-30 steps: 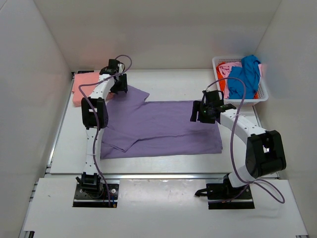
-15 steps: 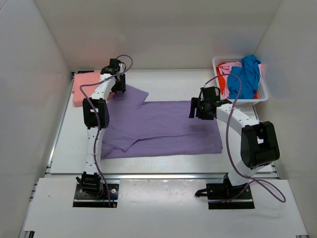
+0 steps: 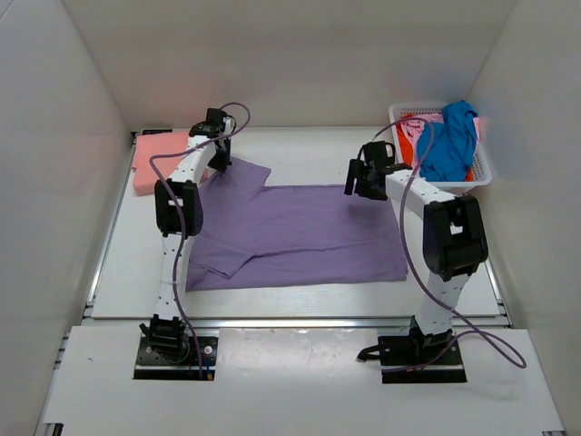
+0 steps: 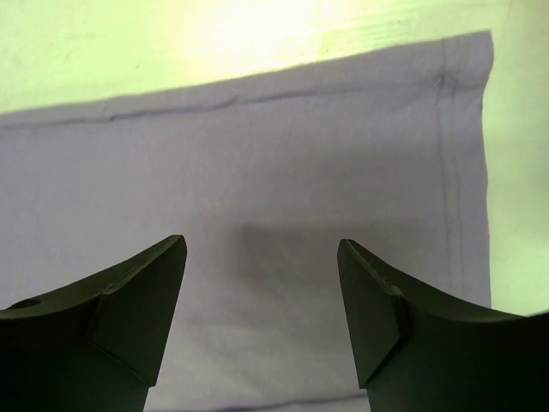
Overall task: Fold and stack the t-shirts
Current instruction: Grap the side of the flattened tshirt furthest away from the robot with both arms
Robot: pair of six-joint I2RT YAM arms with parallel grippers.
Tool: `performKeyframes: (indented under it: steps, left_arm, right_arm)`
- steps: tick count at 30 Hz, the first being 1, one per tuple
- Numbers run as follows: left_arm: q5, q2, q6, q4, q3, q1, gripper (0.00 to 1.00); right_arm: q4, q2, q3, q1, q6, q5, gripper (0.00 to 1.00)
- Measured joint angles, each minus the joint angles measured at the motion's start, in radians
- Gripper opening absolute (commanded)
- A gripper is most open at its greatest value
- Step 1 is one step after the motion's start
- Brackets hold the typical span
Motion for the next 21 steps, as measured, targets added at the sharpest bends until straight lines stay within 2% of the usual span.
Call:
performKeyframes:
  steps: [3,6,15,21]
  left_arm:
    - [0.0,-0.003,0.003,-0.006,0.0,-0.004,0.0]
    - [0.019,-0.031,-0.003,-0.008,-0.046,-0.006,0.0]
    - [0.098,-0.303,-0.04,0.101,-0.452,0.005,0.0]
    - [0.143,-0.372,-0.057,0.148,-0.458,0.021,0.0]
  right_arm:
    - [-0.009,0.051,0.047,-0.002,0.014,0.037,0.67]
    - [-0.023,0.092,0.092,-0.006,0.05,0.086,0.61]
    - [-0.114,0.222,0.275,-0.019,0.171,0.185,0.59]
    - [-0.173,0.314,0.36,-0.053,0.215,0.206,0.58]
